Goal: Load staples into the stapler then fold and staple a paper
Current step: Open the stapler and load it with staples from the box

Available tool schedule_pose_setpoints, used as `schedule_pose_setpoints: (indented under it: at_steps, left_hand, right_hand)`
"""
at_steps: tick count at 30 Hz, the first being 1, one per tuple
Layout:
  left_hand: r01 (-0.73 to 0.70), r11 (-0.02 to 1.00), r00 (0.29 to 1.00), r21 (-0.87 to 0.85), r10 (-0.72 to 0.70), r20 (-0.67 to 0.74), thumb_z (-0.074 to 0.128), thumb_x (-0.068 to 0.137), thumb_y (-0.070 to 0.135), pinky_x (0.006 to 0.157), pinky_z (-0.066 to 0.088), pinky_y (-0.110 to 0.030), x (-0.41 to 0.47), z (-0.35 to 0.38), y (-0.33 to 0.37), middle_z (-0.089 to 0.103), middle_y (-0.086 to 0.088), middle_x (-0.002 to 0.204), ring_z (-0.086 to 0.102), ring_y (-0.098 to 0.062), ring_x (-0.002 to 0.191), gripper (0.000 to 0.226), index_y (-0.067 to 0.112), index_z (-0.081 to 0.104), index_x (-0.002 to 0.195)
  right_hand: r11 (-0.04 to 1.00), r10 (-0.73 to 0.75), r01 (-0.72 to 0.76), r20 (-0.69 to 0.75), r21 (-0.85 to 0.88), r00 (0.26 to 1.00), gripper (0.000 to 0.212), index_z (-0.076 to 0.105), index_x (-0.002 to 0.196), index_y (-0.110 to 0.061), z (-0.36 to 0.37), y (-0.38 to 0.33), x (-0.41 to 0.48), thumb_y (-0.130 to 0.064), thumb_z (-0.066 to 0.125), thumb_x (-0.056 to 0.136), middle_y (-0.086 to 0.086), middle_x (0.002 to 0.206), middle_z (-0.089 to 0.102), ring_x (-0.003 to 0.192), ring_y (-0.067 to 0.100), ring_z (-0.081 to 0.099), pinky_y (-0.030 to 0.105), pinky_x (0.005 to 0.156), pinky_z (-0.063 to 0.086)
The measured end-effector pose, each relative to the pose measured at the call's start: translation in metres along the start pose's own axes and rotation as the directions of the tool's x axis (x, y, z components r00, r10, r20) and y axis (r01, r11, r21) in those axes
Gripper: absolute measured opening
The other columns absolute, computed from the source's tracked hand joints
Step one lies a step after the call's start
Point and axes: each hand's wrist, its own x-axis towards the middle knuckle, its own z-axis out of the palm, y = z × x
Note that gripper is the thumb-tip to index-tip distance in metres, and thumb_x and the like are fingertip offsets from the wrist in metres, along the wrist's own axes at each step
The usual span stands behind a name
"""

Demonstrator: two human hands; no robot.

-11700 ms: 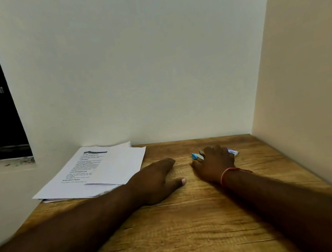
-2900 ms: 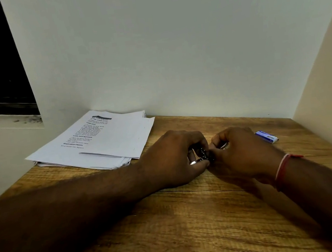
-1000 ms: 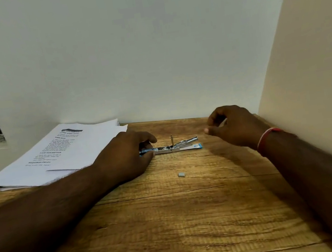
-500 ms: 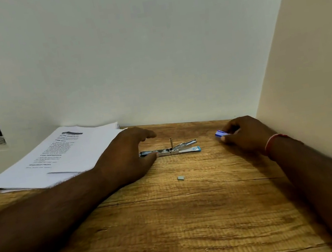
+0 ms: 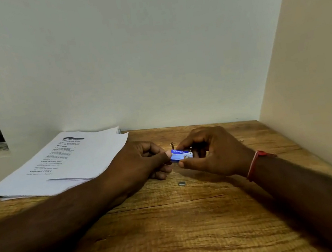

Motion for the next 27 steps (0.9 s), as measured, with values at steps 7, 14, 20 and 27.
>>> schedule_pose_setpoints:
  at_steps: [7,14,20,27]
  left_hand:
    - [0.042,0.999,0.999,-0.031,-0.042,0.016,0.083,0.101,0.014,0.074,0.070,-0.031,-0.001,-0.002,0.004,0.085,-0.024,0.096,0.084,-0.027,0.087,0.014,0.001,0.080,0.103]
    - [0.151,0.978,0.983,-0.147,-0.133,0.125,0.077,0.106,0.018,0.083,0.069,-0.029,0.001,-0.003,0.009,0.085,-0.024,0.110,0.084,-0.025,0.099,0.018,0.001,0.083,0.106]
    - [0.092,0.996,0.990,-0.005,-0.091,0.108,0.085,0.099,0.022,0.079,0.069,-0.026,0.001,-0.007,0.009,0.087,-0.017,0.101,0.086,-0.023,0.097,0.016,0.007,0.085,0.106]
    - [-0.267,0.717,0.951,0.644,0.304,0.055,0.100,0.077,0.047,0.067,0.053,-0.009,-0.001,-0.017,0.007,0.074,0.033,0.112,0.078,-0.002,0.080,0.046,0.047,0.075,0.115]
  right_hand:
    - [0.998,-0.054,0.055,-0.061,0.008,0.997,0.038,0.088,0.109,-0.028,0.006,-0.007,-0.003,-0.052,0.088,0.079,-0.017,0.095,0.078,0.082,0.004,0.072,0.014,0.067,0.052]
    - [0.998,-0.062,0.060,-0.067,-0.033,0.996,0.027,0.086,0.111,-0.032,0.008,-0.009,-0.002,-0.039,0.093,0.086,-0.016,0.099,0.077,0.085,0.006,0.070,0.013,0.068,0.048]
    - [0.999,-0.005,0.004,-0.055,-0.033,0.998,0.033,0.087,0.114,-0.036,0.009,-0.007,-0.002,-0.042,0.096,0.083,-0.019,0.100,0.078,0.089,0.004,0.072,0.015,0.069,0.053]
    - [0.998,0.058,-0.058,-0.006,-0.036,0.998,0.053,0.082,0.128,-0.039,0.008,-0.002,-0.002,-0.056,0.095,0.080,-0.037,0.104,0.074,0.100,-0.017,0.069,0.001,0.071,0.050]
